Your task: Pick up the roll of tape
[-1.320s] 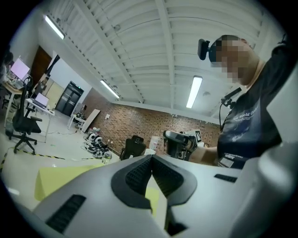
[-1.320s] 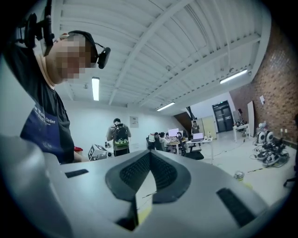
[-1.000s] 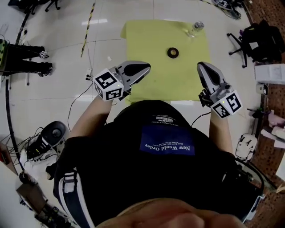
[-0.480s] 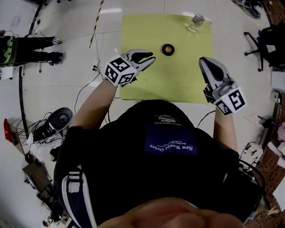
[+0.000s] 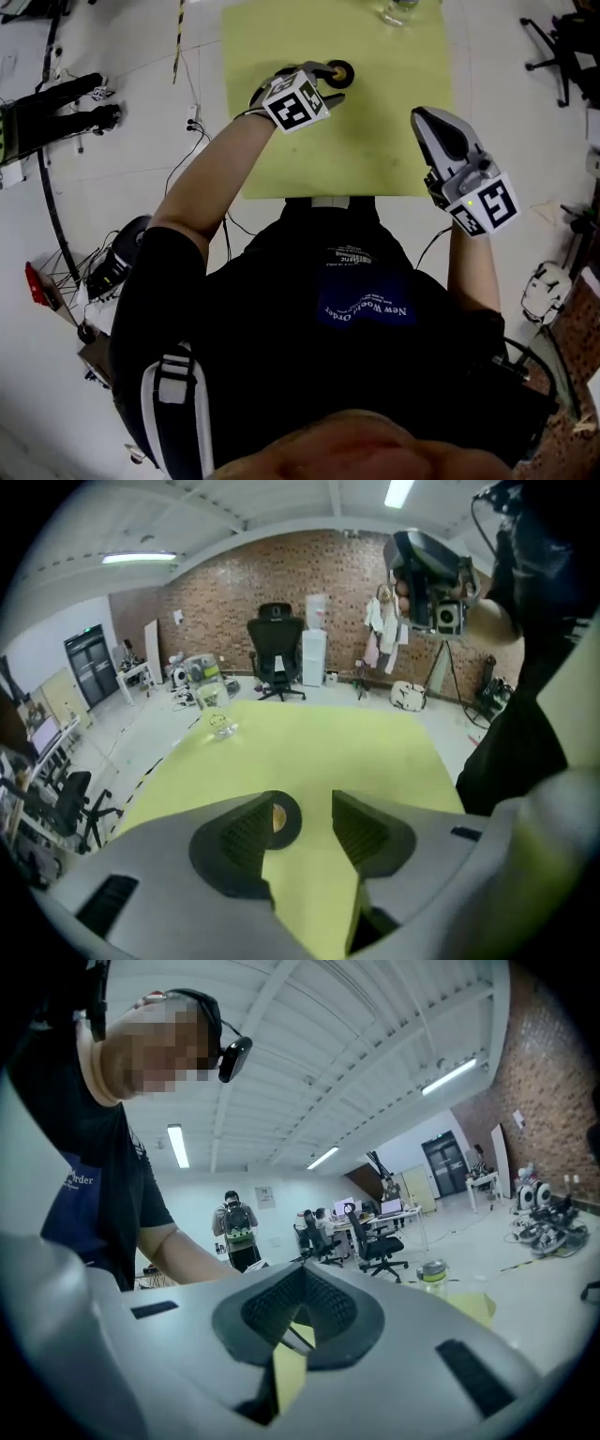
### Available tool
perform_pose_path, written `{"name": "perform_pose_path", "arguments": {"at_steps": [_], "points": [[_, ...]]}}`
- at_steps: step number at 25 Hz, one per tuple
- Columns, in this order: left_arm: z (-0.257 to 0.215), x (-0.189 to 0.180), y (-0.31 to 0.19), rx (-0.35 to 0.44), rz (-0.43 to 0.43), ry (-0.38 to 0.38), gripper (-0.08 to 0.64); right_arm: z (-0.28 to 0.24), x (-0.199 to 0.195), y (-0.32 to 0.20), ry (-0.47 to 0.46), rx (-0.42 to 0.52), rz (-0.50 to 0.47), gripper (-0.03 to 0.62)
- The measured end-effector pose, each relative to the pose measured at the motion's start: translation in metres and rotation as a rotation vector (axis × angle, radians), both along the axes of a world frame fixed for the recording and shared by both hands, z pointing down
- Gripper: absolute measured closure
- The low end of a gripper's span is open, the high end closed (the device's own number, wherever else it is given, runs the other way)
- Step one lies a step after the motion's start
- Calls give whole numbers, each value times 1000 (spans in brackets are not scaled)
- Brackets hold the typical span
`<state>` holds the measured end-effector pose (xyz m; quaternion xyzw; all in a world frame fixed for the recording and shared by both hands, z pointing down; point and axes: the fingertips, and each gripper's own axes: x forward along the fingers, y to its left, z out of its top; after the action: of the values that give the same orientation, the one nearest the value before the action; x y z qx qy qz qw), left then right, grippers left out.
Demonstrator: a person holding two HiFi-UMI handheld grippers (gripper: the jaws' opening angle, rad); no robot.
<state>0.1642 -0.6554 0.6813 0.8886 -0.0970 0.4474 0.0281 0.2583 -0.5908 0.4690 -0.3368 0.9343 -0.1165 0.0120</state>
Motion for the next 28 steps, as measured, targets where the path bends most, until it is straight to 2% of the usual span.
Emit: {"name": "perform_pose_path", "arguments": {"at_steps": [3,7,12,15,20,23,24,28], "points": [[28,4,-10,19,85,-112,382,17,1,-1,-9,-27,5,606],[63,4,-19,-10,182,-240,382,38,3,-12,-22,-62,19,606],[90,3,-22,-57,236,-331,382,53,5,-19,-31,-85,32,606],[99,4,-14,-93,256,-352,382,56,6,-19,-36,-90,37,606],[100,7,-13,-111,269,-364,382,61,9,-20,-47,-103,45,606],[98,9,-15,-111,249,-338,393,62,7,-20,-49,-108,39,606],[98,9,-17,-111,235,-327,422,62,6,-19,-48,-108,35,606],[86,10,-24,-129,182,-258,428,59,5,-18,-42,-107,32,606]]}}
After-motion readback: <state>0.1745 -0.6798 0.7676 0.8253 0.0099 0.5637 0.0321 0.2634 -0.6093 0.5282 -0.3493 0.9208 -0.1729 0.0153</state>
